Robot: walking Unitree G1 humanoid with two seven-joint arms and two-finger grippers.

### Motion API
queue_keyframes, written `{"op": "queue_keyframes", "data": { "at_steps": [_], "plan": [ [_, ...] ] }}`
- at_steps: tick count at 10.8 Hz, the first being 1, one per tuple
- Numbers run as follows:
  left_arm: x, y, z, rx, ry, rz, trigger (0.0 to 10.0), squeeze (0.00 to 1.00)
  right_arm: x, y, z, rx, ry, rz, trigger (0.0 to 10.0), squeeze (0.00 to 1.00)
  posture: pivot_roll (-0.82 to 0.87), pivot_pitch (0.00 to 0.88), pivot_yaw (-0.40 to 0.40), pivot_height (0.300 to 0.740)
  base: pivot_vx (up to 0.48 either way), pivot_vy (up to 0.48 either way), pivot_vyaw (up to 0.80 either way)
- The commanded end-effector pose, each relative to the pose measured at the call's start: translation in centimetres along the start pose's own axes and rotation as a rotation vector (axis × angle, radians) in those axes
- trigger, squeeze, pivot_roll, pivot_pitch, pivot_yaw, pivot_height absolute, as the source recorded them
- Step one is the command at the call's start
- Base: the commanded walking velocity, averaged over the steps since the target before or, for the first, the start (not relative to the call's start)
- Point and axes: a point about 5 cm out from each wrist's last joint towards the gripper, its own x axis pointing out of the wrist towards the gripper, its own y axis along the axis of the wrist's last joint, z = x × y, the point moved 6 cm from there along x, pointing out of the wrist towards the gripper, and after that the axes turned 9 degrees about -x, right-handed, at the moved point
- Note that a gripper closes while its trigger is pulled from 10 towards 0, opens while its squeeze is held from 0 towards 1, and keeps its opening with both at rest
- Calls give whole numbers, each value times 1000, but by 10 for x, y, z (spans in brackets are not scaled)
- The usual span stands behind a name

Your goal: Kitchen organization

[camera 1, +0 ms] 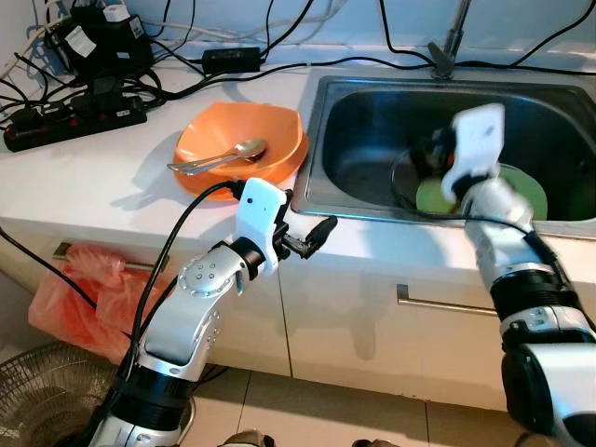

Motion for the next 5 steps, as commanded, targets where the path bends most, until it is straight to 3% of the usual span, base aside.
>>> {"op": "queue_keyframes", "data": {
  "at_steps": [1,2,5],
  "plan": [
    [-1,2,-9,40,42,11,10000,1000,-5,6,-5,29,25,19,10000,996,104,66,75,740,0,0,0],
    [-3,9,-19,77,104,45,10000,1000,-15,11,-8,27,35,44,10000,0,100,65,79,740,0,0,0],
    [-5,8,-24,76,133,53,10000,1000,-35,23,-5,49,30,79,10000,0,91,60,85,740,0,0,0]
  ]
}}
